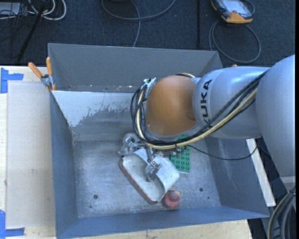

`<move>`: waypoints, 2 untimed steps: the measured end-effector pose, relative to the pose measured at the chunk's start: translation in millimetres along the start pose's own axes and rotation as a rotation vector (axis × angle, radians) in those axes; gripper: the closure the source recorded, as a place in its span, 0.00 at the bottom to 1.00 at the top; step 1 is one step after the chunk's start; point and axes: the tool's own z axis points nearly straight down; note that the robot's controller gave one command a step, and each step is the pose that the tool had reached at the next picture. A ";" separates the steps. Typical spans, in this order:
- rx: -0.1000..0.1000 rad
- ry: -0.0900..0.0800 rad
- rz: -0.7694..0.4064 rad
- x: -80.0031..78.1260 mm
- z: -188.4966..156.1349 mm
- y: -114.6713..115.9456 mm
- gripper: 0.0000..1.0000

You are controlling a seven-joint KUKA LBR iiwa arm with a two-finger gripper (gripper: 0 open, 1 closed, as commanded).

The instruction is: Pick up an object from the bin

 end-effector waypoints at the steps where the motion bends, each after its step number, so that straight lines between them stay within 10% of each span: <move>1: 0.020 -0.031 -0.316 38.8 -1.1 53.4 0.00; 2: 0.012 -0.029 -0.315 38.5 -1.5 56.9 1.00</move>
Offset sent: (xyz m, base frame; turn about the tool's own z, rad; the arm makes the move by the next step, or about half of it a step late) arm -0.0729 0.0090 -0.0049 -0.3188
